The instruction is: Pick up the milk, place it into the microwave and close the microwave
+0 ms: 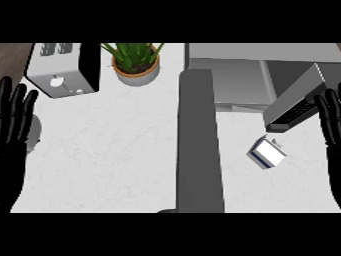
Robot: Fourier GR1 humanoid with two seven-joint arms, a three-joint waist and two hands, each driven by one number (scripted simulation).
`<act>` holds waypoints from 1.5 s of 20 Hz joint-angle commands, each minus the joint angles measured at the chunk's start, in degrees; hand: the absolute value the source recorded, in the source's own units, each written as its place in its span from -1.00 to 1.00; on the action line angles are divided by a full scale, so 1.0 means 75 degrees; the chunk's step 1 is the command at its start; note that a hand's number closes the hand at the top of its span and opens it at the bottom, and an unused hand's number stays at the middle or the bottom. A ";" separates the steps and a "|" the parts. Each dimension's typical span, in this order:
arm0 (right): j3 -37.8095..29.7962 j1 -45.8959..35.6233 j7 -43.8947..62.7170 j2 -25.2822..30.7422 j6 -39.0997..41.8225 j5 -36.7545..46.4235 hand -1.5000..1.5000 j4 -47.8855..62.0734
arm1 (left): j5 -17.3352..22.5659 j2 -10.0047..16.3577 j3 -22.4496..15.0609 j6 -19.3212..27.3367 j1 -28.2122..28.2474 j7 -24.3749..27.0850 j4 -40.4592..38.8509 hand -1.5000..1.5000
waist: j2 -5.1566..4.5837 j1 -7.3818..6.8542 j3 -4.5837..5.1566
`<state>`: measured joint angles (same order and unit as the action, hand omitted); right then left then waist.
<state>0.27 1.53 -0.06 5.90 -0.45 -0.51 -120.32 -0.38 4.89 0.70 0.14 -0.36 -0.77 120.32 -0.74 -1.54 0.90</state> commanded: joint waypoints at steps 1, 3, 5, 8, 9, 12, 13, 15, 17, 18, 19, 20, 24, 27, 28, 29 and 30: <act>-0.0284 -0.0304 -0.0463 0.0252 0.0539 -0.0372 -1.00 0.0854 | 0.0489 0.0202 0.0461 -0.0357 0.0249 0.0300 -0.0149 -1.00 | 0.0093 0.0167 -0.0120; -0.0439 0.0063 -0.1043 0.0543 0.1248 -0.0948 -1.00 0.0734 | 0.0231 0.0199 0.0298 -0.0451 -0.0296 0.0887 -0.1034 -1.00 | 0.0084 0.0232 -0.0122; -0.0298 0.0753 -0.1512 0.0736 0.1908 -0.1187 -1.00 0.0378 | 0.0462 0.0364 0.0211 -0.0763 -0.0396 0.0702 -0.0887 -1.00 | 0.0098 0.0283 -0.0124; -0.0340 0.0770 -0.0732 0.1060 0.2621 -0.2220 -1.00 0.0697 | 0.1091 -0.0233 -0.0031 -0.0755 -0.0176 0.0393 -0.1576 -1.00 | 0.0081 0.0310 -0.0118; -0.0585 0.1049 -0.1155 0.1123 0.2846 -0.2337 -1.00 0.0991 | 0.0795 -0.0488 -0.0409 -0.0614 0.0145 0.0429 -0.1386 -1.00 | 0.0094 0.0276 -0.0125; -0.1026 0.1322 -0.1733 0.1359 0.3473 -0.2562 -1.00 0.1324 | 0.0579 -0.0630 -0.0954 -0.0415 0.0506 0.0288 -0.1083 -1.00 | 0.0106 0.0229 -0.0124; -0.1285 0.1795 -0.2082 0.1539 0.3924 -0.2785 -1.00 0.1446 | 0.0527 -0.0635 -0.0821 -0.0647 0.0800 0.1024 -0.1392 -1.00 | 0.0106 0.0249 -0.0123; -0.0983 0.2110 -0.2391 0.1237 0.3986 -0.2134 -1.00 0.1427 | 0.0310 -0.0641 -0.1585 0.0096 0.0695 0.0806 -0.1351 -1.00 | 0.0107 0.0248 -0.0123; -0.1152 0.2393 -0.2653 0.1248 0.4244 -0.2027 -1.00 0.1627 | 0.0225 -0.0644 -0.1809 0.0151 0.0948 0.1019 -0.1398 -1.00 | 0.0108 0.0251 -0.0123; -0.1395 0.2385 -0.2488 0.1336 0.4281 -0.2230 -1.00 0.1556 | 0.0085 -0.0646 -0.1940 0.0099 0.1217 0.1491 -0.1382 -1.00 | 0.0109 0.0238 -0.0121; -0.1722 0.2365 -0.2803 0.1619 0.4550 -0.2226 -1.00 0.2057 | 0.0131 -0.0647 -0.2253 0.0624 0.0596 0.0929 -0.1605 -1.00 | 0.0103 0.0269 -0.0124; -0.1587 0.2414 -0.3522 0.1425 0.4660 -0.1551 -1.00 0.2686 | -0.0044 -0.0648 -0.2506 0.0863 0.0860 0.1097 -0.1425 -1.00 | 0.0104 0.0245 -0.0127; -0.1545 0.2310 -0.3558 0.1157 0.4653 -0.1223 -1.00 0.2781 | -0.0148 -0.0651 -0.3108 0.1222 0.1436 0.2030 -0.1808 -1.00 | 0.0104 0.0218 -0.0121; -0.1380 0.2115 -0.4238 0.0834 0.4475 -0.0457 -1.00 0.3530 | 0.0010 -0.0652 -0.3169 0.1048 0.1675 0.2394 -0.2045 -1.00 | 0.0101 0.0203 -0.0122; -0.1794 0.2131 -0.4663 0.1136 0.4743 -0.0556 -1.00 0.3970 | -0.0010 -0.0576 -0.3053 0.0985 0.1535 0.1512 -0.1279 -1.00 | 0.0104 0.0203 -0.0124; -0.1655 0.2436 -0.4591 0.0934 0.4537 -0.0291 -1.00 0.3317 | 0.0009 -0.0554 -0.2785 0.0969 0.1370 0.1773 -0.1737 -1.00 | 0.0104 0.0225 -0.0121; -0.1317 0.1820 -0.4983 0.0563 0.4019 0.0231 -1.00 0.4079 | -0.0269 -0.0650 -0.3548 0.1709 0.1347 0.1844 -0.1821 -1.00 | 0.0101 0.0201 -0.0125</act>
<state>-11.01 17.84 -30.33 13.06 31.77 -5.47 -95.99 -0.93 0.27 -22.15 8.74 10.08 12.55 107.80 0.04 0.08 -0.01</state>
